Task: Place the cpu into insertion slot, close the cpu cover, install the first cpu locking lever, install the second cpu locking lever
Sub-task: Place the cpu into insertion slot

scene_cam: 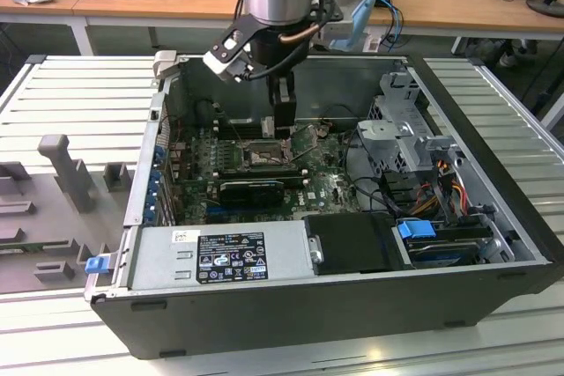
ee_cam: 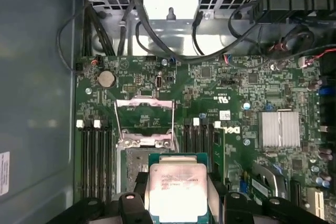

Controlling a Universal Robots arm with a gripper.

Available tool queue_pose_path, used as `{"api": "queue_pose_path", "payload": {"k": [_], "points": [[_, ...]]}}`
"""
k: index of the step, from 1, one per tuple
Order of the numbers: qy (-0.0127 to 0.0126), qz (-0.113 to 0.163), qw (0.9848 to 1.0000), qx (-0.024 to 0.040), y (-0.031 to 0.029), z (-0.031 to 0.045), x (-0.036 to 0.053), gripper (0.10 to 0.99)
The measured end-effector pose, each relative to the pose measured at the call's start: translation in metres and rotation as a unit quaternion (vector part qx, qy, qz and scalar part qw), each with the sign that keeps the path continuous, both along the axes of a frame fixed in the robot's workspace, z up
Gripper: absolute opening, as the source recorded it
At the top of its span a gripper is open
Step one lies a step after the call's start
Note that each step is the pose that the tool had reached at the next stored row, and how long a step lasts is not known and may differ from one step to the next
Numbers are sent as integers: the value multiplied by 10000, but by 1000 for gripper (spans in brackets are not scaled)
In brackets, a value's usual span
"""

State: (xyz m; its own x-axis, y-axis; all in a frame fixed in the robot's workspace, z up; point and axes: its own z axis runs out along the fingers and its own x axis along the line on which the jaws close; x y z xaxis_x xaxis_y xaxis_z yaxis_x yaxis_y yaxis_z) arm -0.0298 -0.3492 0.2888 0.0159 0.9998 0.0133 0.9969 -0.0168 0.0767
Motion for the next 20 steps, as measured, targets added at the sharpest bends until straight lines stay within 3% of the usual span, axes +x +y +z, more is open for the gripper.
{"api": "queue_pose_path", "payload": {"k": [4, 9, 15, 20], "points": [[0, 2, 10000, 2, 4, -77, 0, 529], [0, 2, 10000, 3, 4, -106, -19, 529], [0, 2, 10000, 2, 10, -237, -41, 529], [0, -28, 10000, 4, 63, -378, -44, 529]]}}
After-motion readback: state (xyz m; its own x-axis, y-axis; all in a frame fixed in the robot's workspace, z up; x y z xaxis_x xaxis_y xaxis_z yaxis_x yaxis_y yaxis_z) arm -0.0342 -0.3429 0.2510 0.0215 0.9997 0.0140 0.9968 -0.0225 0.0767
